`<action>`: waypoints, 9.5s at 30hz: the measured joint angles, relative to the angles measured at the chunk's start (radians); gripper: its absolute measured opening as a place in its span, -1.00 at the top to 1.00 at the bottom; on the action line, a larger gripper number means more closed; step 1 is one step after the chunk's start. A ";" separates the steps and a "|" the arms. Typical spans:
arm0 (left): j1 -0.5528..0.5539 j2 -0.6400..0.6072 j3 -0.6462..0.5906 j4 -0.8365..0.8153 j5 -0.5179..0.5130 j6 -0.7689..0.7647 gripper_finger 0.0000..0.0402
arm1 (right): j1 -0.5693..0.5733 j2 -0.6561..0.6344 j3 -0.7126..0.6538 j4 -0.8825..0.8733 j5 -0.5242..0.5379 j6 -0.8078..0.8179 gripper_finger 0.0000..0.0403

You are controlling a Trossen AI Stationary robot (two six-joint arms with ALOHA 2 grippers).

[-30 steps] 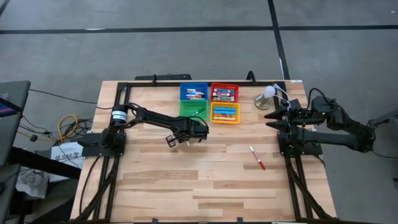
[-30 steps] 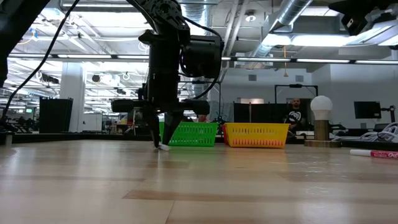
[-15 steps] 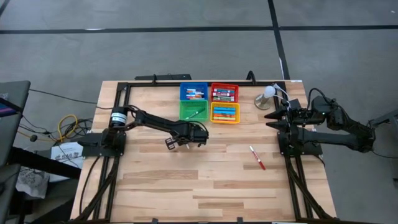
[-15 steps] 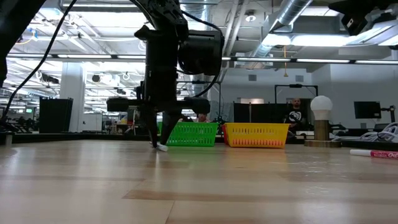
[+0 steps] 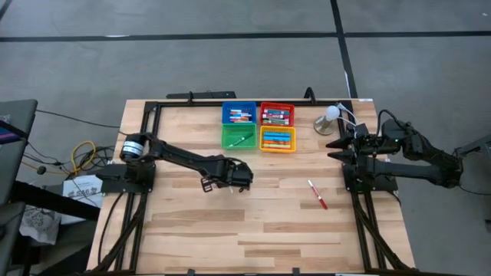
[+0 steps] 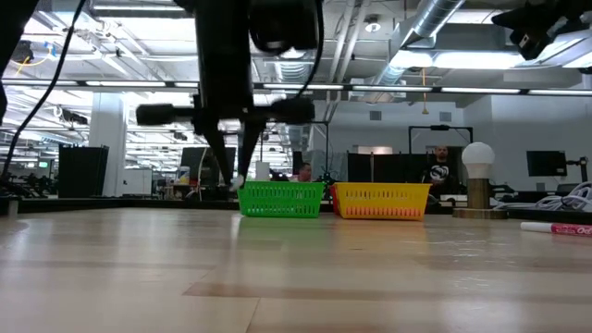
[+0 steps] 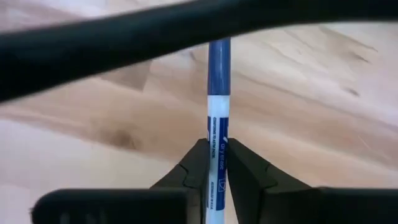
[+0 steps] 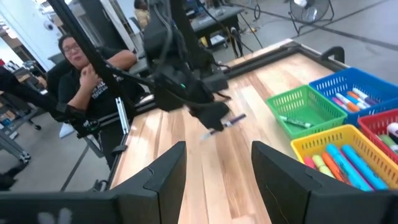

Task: Pick & Place Markers
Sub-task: Put the small dark blue marker pen into the green bin, then put the small red marker pen into the green bin

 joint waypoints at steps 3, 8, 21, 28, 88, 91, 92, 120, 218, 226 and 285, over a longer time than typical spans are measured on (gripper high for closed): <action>-0.029 -0.039 0.001 0.000 -0.003 0.000 0.79 | 0.000 0.000 0.000 -0.004 0.000 0.000 0.15; -0.078 -0.115 0.001 0.004 -0.042 0.060 0.76 | 0.000 0.000 0.000 -0.004 0.000 0.000 0.15; -0.156 -0.328 0.002 0.112 -0.279 0.433 0.77 | 0.000 0.000 0.000 -0.026 0.000 -0.088 0.15; -0.151 -0.370 0.003 0.234 -0.287 0.621 0.79 | 0.000 0.000 0.000 -0.017 0.002 -0.132 0.15; 0.492 -0.342 0.002 0.373 0.087 1.833 0.76 | 0.000 0.000 0.000 -0.012 0.003 -0.123 0.15; 0.503 -0.300 0.003 0.378 0.125 1.854 0.76 | 0.000 0.000 0.000 -0.013 0.002 -0.123 0.15; 0.504 -0.283 0.002 0.378 0.132 1.861 0.76 | 0.000 0.000 0.000 -0.013 0.003 -0.123 0.15; 0.548 -0.065 -0.065 0.339 0.277 1.945 0.76 | 0.000 0.000 0.000 -0.013 0.003 -0.123 0.15; 0.207 -0.787 -0.677 1.321 0.435 1.588 0.37 | 0.000 0.000 0.000 0.188 -0.154 -0.017 0.15; 0.232 -0.964 -0.904 1.380 0.415 1.509 0.37 | 0.000 0.046 0.001 0.286 -0.121 0.007 0.15; 0.254 -0.887 -0.999 1.417 0.461 1.502 0.37 | 0.496 1.100 0.132 -0.401 0.113 0.724 -0.06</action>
